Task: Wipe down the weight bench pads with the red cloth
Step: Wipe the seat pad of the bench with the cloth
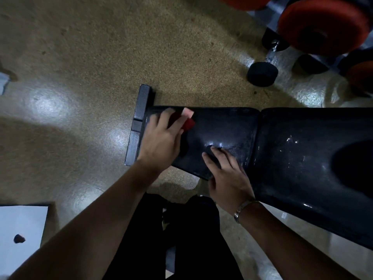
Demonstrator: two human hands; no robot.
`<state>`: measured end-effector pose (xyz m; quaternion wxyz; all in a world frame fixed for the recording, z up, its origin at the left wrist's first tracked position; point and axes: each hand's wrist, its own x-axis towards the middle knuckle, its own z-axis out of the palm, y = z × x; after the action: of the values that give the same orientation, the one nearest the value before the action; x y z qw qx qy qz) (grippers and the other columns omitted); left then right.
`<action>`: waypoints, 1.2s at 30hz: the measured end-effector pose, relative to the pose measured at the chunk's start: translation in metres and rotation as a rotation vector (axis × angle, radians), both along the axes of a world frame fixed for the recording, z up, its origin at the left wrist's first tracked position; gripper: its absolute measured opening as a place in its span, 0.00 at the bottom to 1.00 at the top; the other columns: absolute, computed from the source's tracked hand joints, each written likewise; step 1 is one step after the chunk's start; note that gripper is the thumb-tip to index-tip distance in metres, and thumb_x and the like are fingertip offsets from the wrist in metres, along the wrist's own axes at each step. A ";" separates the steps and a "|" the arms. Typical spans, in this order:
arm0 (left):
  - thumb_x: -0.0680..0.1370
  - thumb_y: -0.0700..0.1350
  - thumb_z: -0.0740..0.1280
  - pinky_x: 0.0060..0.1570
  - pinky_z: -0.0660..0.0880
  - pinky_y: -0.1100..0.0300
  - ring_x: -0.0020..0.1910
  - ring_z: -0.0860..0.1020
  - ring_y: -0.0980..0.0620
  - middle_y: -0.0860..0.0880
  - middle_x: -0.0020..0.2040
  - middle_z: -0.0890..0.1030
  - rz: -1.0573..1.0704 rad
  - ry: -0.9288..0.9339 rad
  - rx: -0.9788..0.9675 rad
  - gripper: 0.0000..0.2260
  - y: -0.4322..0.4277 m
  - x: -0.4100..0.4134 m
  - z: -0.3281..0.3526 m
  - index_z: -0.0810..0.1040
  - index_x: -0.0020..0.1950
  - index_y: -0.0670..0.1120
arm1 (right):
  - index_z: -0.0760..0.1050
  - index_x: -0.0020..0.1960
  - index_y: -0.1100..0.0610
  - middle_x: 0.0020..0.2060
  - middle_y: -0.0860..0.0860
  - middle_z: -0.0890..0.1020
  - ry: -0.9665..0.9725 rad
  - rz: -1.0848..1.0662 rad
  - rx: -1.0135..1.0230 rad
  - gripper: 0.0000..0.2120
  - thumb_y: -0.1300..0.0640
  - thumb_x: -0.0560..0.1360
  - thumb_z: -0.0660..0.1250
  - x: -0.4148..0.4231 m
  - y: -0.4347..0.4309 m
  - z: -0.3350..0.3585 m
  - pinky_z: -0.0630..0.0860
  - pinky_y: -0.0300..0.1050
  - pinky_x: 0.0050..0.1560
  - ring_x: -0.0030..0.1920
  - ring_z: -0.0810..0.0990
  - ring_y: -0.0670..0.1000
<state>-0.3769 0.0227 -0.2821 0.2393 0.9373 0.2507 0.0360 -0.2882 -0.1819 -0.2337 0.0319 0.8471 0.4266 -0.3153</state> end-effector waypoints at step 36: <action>0.82 0.43 0.65 0.55 0.73 0.46 0.52 0.75 0.38 0.41 0.61 0.80 0.124 -0.017 -0.010 0.15 0.005 -0.014 -0.003 0.79 0.68 0.45 | 0.64 0.78 0.50 0.77 0.51 0.65 -0.064 0.007 0.057 0.33 0.56 0.73 0.64 -0.004 -0.007 -0.009 0.67 0.61 0.72 0.77 0.61 0.56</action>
<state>-0.3905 0.0278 -0.2850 0.2434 0.9184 0.3066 0.0576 -0.2923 -0.1886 -0.2423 0.0225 0.8557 0.4373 -0.2757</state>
